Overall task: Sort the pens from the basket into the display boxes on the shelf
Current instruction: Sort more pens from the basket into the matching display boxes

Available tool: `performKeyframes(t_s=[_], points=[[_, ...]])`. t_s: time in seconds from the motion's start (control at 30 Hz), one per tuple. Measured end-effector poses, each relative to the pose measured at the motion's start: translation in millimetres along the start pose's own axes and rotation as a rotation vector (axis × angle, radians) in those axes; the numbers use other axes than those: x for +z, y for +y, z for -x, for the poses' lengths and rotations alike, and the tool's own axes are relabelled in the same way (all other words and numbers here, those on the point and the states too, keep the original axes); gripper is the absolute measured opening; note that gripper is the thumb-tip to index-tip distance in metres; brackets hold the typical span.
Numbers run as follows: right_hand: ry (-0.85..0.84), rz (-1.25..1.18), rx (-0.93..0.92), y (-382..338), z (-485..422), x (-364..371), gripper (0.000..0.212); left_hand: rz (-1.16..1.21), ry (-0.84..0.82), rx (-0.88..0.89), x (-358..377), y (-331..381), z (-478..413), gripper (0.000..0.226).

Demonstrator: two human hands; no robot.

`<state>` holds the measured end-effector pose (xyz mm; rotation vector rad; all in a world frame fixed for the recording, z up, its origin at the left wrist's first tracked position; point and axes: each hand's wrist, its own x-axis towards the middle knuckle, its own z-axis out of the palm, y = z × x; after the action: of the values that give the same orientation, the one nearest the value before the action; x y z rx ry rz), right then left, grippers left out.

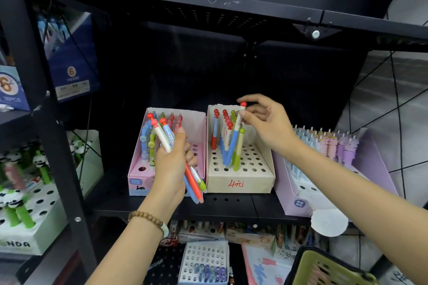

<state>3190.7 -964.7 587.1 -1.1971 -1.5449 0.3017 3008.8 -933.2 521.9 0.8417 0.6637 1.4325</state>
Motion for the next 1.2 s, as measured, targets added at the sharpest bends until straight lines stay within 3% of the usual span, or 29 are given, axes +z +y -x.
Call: performKeyframes(t_s=[0.53, 0.73, 0.9, 1.07, 1.2], points=[[-0.059, 0.086, -0.02, 3, 9, 4, 0.02, 0.007, 0.0, -0.029, -1, -4, 3, 0.025], [-0.141, 0.446, -0.015, 12, 15, 10, 0.02, 0.002, -0.052, -0.099, 4, -3, 6, 0.031], [-0.097, 0.502, -0.041, 8, 16, 14, 0.024, -0.002, -0.166, -0.159, 3, -1, 12, 0.034], [-0.065, 0.379, -0.079, -17, 16, 14, 0.03, -0.112, -0.329, -0.097, 7, 4, 21, 0.029], [-0.234, 0.25, 0.039, -33, 21, 19, 0.015, -0.142, -0.424, -0.072, 18, 8, 28, 0.03]])
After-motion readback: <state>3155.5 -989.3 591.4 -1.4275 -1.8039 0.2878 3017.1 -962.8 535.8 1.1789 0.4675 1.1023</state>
